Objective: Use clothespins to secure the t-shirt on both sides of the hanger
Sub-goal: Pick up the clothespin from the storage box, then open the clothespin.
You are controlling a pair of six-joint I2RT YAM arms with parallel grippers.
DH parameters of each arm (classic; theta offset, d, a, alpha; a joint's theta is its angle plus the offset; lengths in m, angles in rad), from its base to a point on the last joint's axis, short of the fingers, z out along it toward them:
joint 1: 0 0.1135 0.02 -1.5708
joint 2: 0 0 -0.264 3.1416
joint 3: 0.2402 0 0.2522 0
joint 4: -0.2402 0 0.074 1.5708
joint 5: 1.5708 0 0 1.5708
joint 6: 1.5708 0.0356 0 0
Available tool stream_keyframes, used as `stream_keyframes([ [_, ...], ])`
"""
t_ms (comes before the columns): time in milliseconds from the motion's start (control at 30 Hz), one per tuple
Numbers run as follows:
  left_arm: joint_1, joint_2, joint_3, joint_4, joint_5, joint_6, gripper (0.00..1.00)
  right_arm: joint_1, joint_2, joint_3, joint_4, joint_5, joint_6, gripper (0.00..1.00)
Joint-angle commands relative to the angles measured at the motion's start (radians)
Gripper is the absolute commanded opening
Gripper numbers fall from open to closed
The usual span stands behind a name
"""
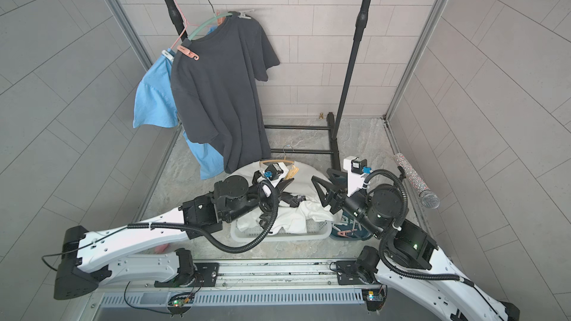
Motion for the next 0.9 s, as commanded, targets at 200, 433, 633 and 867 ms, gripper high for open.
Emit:
stream_keyframes([
  [200,-0.004,-0.010,0.014,-0.012,0.003,0.157,0.00,0.005,0.135,0.034,0.138,-0.189,0.114,0.60],
  [433,-0.004,0.006,0.013,0.007,0.008,0.159,0.00,0.006,0.199,0.036,0.252,-0.224,0.189,0.59],
  [633,-0.005,0.014,0.020,0.007,-0.010,0.155,0.00,0.008,0.235,0.053,0.232,-0.213,0.187,0.54],
  [867,-0.005,0.030,0.031,-0.012,-0.093,0.139,0.00,0.010,0.212,0.034,0.194,-0.205,0.137,0.48],
])
